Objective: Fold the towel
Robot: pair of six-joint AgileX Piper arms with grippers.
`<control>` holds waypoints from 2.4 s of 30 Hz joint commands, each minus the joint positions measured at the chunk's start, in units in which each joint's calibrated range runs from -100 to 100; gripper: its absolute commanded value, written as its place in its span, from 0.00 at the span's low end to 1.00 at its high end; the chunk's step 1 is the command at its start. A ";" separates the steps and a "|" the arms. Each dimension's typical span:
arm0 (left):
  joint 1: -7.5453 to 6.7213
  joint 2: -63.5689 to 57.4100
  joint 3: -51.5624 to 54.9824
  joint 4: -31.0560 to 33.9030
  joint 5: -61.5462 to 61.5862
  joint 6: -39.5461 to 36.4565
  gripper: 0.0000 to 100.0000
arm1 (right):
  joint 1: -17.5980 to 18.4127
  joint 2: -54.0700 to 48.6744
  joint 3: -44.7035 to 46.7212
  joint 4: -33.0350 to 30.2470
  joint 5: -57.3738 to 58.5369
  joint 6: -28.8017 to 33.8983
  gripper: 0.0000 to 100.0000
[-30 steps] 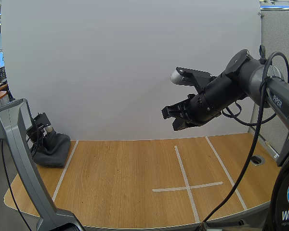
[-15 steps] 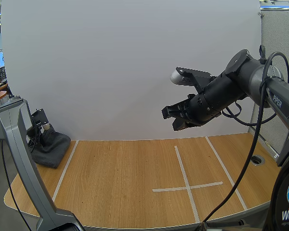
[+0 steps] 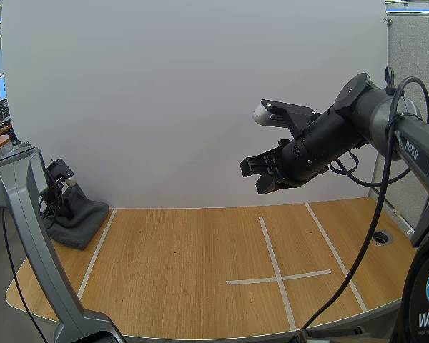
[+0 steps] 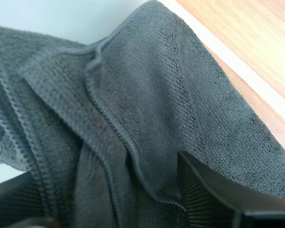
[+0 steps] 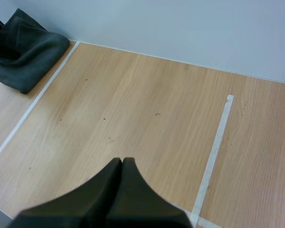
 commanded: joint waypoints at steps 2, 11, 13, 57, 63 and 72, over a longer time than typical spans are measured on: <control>1.24 -0.39 -0.70 0.17 0.35 -4.24 1.00 | 0.07 -0.79 0.17 0.02 0.73 0.06 0.00; 2.20 -0.39 1.78 0.30 0.35 -8.55 0.91 | 0.07 -0.79 0.17 0.34 0.73 -1.39 0.00; 2.20 -0.39 3.21 0.18 0.35 -8.79 0.90 | 0.07 -0.79 0.17 0.34 0.73 -1.74 0.00; 10.07 -43.49 17.69 -26.02 0.35 -16.29 0.00 | 0.07 -0.79 0.17 10.59 -5.64 -3.26 0.00; 10.07 -50.17 19.22 -30.00 0.35 -17.52 0.00 | 0.07 -0.79 0.17 12.77 -5.64 -3.26 0.00; 10.07 -52.52 19.22 -29.91 0.35 -17.53 0.00 | 0.07 -0.79 0.17 12.77 -5.84 -3.26 0.00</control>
